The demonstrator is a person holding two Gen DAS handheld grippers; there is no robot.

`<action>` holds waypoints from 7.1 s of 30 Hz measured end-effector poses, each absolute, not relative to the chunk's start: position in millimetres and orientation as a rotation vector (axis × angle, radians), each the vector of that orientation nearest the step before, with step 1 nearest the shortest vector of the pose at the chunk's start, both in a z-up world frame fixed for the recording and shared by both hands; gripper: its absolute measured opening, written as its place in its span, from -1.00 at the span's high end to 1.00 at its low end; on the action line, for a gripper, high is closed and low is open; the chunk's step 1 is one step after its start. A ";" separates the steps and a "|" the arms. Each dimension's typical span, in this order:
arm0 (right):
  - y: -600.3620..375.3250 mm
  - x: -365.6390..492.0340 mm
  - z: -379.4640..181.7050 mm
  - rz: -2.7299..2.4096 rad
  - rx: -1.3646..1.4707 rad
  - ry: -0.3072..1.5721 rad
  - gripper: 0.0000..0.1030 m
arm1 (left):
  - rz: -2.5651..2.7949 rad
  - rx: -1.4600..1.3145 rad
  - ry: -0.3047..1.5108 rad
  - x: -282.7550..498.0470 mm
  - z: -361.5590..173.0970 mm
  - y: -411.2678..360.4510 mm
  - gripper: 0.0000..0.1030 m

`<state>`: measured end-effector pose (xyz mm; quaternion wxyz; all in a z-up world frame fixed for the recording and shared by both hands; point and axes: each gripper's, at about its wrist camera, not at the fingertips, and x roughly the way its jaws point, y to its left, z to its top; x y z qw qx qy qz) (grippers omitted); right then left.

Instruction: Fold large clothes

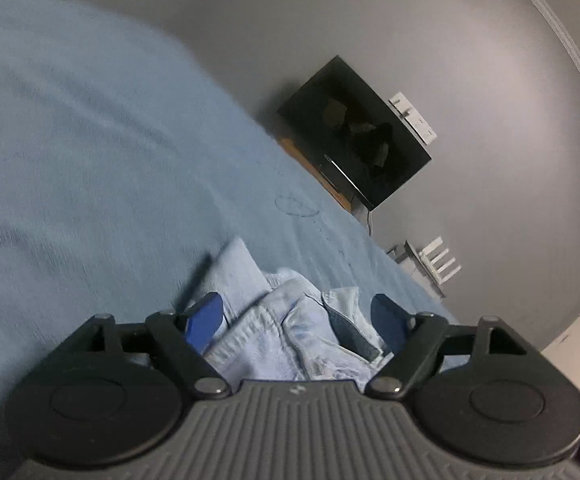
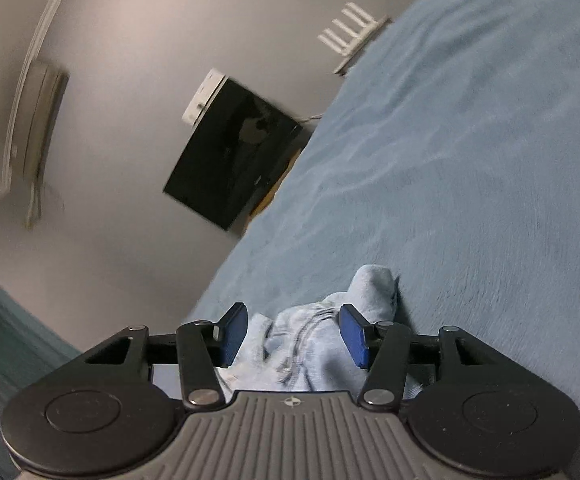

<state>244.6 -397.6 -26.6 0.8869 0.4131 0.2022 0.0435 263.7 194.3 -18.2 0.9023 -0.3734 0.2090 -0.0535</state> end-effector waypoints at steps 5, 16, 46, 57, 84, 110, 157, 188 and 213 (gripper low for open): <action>-383.7 247.9 -17.5 0.099 0.649 0.493 -0.08 | -0.137 -0.534 0.487 265.2 -21.4 177.3 -0.54; -335.0 262.5 -11.8 0.079 0.290 0.585 0.01 | -0.114 -0.320 0.598 281.1 -51.0 157.7 0.75; -268.7 245.5 -32.2 -0.122 -0.085 0.508 0.17 | 0.037 0.016 0.527 269.6 -65.3 115.1 0.31; -201.9 191.2 -17.3 0.069 -0.127 0.339 -0.40 | -0.270 0.020 0.439 211.2 -32.6 29.3 -0.18; -228.9 134.4 -44.0 -0.099 0.024 0.517 -0.49 | -0.144 0.151 0.573 160.0 -55.0 44.8 -0.40; -297.3 15.0 54.9 -0.069 0.299 0.443 -0.98 | -0.021 -0.276 0.261 58.1 30.0 106.1 -0.98; -329.4 169.0 -89.1 -0.020 0.989 0.448 -0.30 | -0.149 -0.835 0.549 202.0 -88.9 150.2 -0.72; -314.3 42.5 21.9 -0.050 0.744 0.472 0.47 | -0.257 -0.573 0.635 93.8 -3.0 122.0 0.47; -342.1 -19.3 -16.8 -0.267 1.048 0.601 -0.24 | 0.027 -0.219 0.481 38.9 60.0 82.7 -0.55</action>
